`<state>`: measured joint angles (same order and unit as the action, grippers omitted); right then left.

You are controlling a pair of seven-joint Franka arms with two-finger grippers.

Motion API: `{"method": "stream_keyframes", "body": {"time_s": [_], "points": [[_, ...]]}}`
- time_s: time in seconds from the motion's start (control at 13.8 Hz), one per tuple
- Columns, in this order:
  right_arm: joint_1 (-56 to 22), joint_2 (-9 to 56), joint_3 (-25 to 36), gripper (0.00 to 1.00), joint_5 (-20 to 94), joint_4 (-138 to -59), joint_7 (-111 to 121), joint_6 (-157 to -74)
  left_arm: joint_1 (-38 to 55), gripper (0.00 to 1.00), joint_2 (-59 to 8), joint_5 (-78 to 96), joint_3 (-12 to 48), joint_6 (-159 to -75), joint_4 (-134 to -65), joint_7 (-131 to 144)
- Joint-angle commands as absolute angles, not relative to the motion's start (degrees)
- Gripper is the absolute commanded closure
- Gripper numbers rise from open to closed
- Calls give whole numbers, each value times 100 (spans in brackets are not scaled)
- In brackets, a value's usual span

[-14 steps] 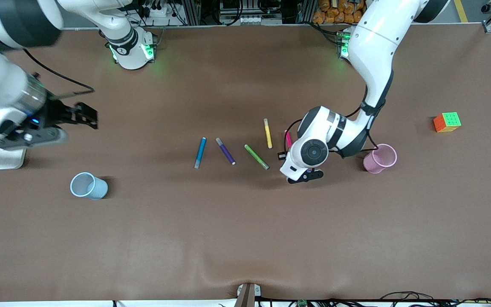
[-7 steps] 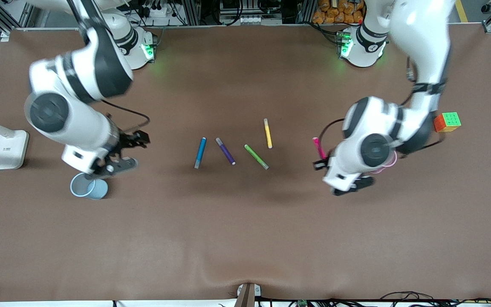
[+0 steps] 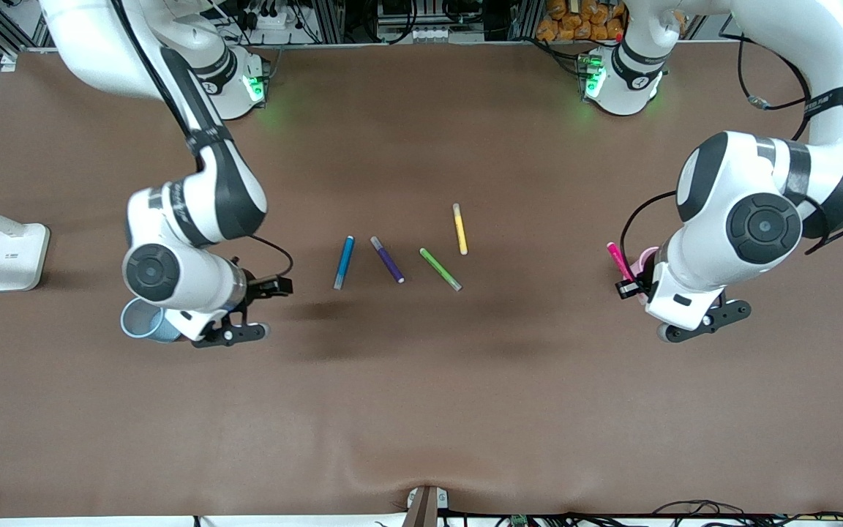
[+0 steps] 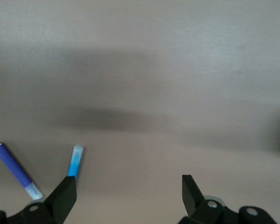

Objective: Place pink and blue markers in matching cups
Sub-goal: 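Lift the pink marker with the left gripper while the right gripper reaches the blue marker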

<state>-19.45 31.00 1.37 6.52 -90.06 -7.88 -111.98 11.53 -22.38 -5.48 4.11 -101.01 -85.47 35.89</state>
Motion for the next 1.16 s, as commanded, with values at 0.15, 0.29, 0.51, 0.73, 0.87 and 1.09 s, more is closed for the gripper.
{"method": "stream_keyframes", "body": {"time_s": [0.15,0.29,0.51,0.73,0.87,1.09], "points": [[-2496,3023,158,0,686,-9894,-1809,-12232,660,100,-1952,-712,440,-10002,-8543,3612],[-2671,3032,158,0,694,-10255,-2064,-12759,441,100,-1855,-712,396,-10011,-8543,3595],[-3005,3023,158,0,686,-10905,-2355,-13620,203,100,-1767,-721,387,-10011,-8525,3533],[-3225,3041,158,0,686,-11294,-2373,-14141,141,100,-1670,-1071,396,-10011,-8534,3454],[-3339,3120,167,0,686,-11294,-2600,-14176,123,100,-1661,-1107,387,-10011,-8534,3489],[-3401,3164,184,0,642,-11276,-2602,-14229,26,100,-1661,-1116,378,-10011,-8560,3524]]}}
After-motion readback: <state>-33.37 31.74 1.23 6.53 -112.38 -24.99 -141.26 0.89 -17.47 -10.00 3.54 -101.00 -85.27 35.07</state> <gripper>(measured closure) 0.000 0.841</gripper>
